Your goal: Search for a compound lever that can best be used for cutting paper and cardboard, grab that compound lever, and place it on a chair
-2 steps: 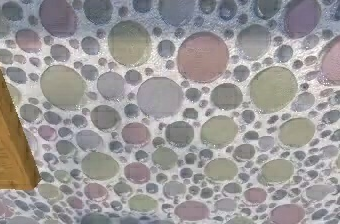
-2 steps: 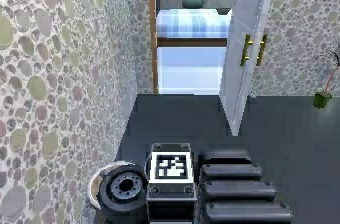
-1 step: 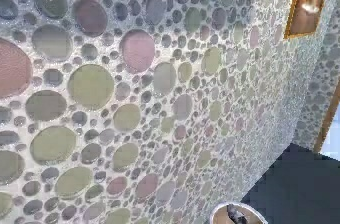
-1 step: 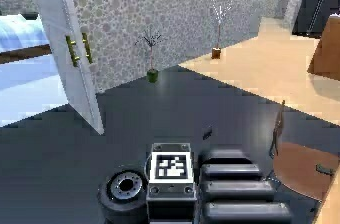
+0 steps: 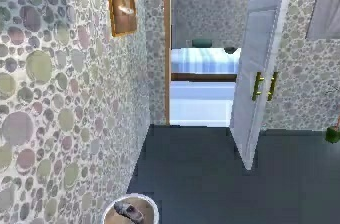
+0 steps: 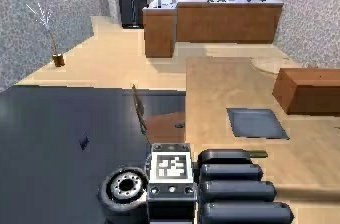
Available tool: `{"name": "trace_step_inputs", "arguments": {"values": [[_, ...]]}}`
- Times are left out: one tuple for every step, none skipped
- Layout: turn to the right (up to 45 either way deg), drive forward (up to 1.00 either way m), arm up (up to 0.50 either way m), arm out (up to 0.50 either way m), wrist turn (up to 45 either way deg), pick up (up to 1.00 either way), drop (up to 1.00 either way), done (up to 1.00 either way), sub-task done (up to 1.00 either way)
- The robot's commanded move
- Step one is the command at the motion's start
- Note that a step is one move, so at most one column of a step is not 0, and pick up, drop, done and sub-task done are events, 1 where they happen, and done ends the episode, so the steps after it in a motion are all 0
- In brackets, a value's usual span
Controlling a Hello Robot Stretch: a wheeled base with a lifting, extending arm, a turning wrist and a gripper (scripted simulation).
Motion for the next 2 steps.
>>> {"name": "trace_step_inputs", "arguments": {"values": [[45.0,0.0,0.0,0.0,0.0,0.0,0.0,0.0,0.0],[45.0,0.0,0.0,0.0,0.0,0.0,0.0,0.0,0.0]]}}
